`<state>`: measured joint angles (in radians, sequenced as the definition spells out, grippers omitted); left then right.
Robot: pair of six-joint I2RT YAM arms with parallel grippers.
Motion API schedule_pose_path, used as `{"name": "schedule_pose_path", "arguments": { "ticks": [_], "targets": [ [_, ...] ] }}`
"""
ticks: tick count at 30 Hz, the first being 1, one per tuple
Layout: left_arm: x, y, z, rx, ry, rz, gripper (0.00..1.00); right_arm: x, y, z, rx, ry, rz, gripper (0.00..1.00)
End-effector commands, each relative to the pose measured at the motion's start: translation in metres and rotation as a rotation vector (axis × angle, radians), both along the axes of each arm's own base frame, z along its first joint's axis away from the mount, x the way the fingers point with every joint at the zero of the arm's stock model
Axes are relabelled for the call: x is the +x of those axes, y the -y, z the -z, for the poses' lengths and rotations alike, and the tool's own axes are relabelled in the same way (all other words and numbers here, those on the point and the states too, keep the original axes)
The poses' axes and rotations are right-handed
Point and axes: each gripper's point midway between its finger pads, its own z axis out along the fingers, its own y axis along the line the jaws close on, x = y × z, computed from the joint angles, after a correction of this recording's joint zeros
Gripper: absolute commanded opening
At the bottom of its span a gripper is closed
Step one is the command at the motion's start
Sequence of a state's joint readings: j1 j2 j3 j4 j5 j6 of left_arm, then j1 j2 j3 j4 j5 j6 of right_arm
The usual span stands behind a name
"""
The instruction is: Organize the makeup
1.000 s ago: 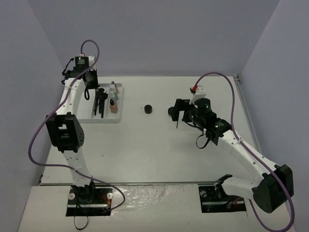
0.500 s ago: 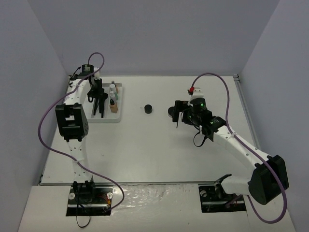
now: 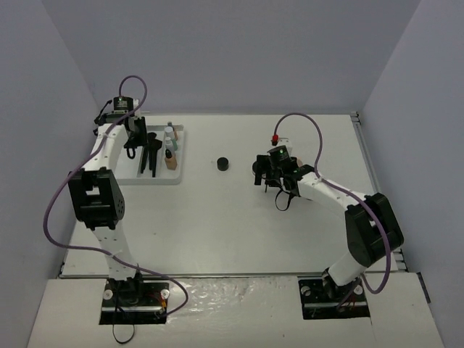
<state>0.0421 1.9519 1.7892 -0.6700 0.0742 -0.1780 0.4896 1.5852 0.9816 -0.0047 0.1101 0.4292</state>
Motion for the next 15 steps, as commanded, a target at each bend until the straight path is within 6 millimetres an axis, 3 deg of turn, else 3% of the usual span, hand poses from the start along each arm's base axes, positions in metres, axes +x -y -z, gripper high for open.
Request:
{"name": "schedule_pose_path", "arguments": {
  "ticks": [1, 8, 15],
  "targets": [
    [-0.035, -0.008, -0.11, -0.025, 0.239, -0.135, 0.35, 0.029, 0.004, 0.005, -0.018, 0.019, 0.104, 0.77],
    [-0.098, 0.002, -0.155, -0.065, 0.329, -0.123, 0.55, 0.04, 0.006, 0.04, -0.07, -0.032, 0.15, 0.63],
    [-0.14, 0.015, -0.167, -0.109, 0.339, -0.087, 0.76, 0.042, 0.013, 0.062, -0.111, -0.057, 0.187, 0.4]
  ]
}}
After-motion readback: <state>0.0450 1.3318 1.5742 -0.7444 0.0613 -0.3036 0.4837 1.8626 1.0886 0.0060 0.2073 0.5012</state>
